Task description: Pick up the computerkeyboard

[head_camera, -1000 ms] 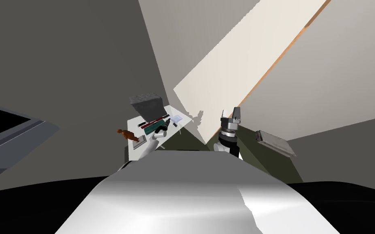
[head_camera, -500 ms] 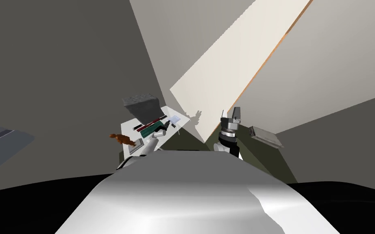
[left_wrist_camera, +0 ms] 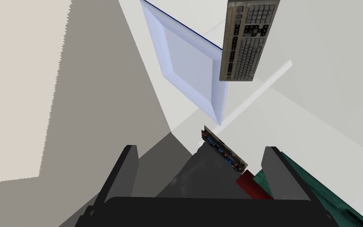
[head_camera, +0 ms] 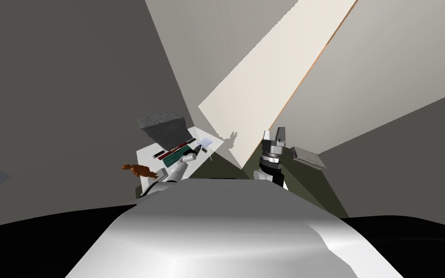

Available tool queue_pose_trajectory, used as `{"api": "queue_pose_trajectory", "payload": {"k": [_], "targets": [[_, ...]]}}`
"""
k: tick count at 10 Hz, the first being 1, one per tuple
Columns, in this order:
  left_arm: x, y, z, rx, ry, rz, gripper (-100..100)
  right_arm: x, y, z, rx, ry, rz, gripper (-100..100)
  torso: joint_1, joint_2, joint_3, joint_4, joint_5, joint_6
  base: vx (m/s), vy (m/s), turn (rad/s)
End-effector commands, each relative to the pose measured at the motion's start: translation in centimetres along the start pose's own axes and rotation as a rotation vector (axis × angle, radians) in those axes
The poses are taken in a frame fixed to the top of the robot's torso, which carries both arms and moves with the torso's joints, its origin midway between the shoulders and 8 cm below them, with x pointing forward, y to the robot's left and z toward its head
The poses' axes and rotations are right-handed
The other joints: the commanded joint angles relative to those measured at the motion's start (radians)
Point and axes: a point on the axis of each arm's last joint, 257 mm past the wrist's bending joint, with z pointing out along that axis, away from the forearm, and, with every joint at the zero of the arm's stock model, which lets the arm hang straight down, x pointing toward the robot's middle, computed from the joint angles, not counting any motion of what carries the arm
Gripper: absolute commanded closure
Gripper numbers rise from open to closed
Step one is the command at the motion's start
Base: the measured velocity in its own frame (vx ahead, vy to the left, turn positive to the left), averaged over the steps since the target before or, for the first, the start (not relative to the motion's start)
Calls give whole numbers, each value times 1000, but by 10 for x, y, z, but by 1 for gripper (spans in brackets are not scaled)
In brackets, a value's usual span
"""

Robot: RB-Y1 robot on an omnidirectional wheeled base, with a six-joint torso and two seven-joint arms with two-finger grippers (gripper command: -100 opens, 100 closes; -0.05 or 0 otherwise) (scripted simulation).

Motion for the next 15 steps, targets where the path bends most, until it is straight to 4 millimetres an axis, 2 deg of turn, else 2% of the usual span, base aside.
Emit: {"api": "queue_pose_trajectory", "payload": {"k": [1, 2, 4, 5, 6, 15], "targets": [[-2, 2, 6, -29, 23, -4, -100, 0, 0, 0, 0, 0, 0, 0, 0, 0, 0, 0, 0, 0, 7, 18, -156], [1, 17, 7, -59, 30, -9, -100, 0, 0, 0, 0, 0, 0, 0, 0, 0, 0, 0, 0, 1, 11, 24, -122], [3, 31, 10, -108, 58, -19, -100, 0, 0, 0, 0, 0, 0, 0, 1, -1, 0, 0, 0, 1, 14, 31, -126], [2, 31, 12, -131, 80, -25, -100, 0, 0, 0, 0, 0, 0, 0, 1, -1, 0, 0, 0, 0, 14, 36, -157], [4, 42, 12, -153, 86, -29, -100, 0, 0, 0, 0, 0, 0, 0, 1, -1, 0, 0, 0, 1, 17, 33, -104], [12, 82, 8, -316, 208, -90, -100, 0, 0, 0, 0, 0, 0, 0, 1, -1, -1, 0, 0, 0, 20, 31, -113]]}}
